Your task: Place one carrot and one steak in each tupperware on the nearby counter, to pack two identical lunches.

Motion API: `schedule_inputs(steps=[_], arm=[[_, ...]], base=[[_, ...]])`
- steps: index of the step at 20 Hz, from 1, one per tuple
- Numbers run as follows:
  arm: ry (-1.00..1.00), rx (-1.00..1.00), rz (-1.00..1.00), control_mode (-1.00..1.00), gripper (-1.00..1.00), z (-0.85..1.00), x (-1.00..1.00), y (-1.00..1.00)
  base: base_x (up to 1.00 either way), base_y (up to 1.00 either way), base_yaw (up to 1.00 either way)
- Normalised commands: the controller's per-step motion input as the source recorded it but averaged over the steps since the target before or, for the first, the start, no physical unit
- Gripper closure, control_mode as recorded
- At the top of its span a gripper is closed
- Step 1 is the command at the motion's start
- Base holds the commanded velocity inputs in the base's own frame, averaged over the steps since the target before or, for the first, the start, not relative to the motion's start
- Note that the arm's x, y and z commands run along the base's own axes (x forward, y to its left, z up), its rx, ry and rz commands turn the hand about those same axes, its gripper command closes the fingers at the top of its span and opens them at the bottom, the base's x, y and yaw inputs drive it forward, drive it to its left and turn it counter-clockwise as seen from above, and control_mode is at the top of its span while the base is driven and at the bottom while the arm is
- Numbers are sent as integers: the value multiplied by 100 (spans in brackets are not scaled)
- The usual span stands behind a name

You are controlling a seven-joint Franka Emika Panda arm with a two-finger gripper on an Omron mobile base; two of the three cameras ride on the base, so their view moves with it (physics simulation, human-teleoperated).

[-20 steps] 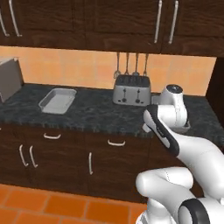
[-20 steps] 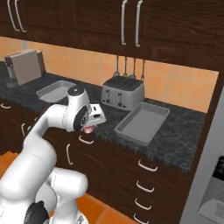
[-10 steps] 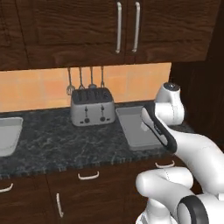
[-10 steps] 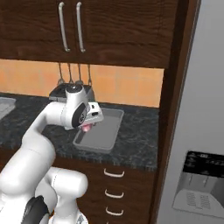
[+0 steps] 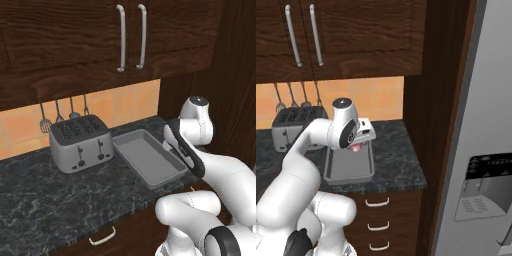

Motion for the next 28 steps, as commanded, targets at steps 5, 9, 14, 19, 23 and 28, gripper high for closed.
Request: schedule_inputs(steps=[5,9,14,19,23,28], arm=[[0,0,-5,-100,100,-22,1,-1],[1,4,0,-100,100,-81,51,22],[0,0,2,-100,100,-62,85,85],[0,2,0,-100,100,-10,85,33],[2,8,0,-100,100,-18,70,0],[3,1,0,-100,-100,-48,41,1]], base=[[28,35,-14],[0,0,0],[0,0,0],[0,0,0],[0,0,0],[0,0,0]])
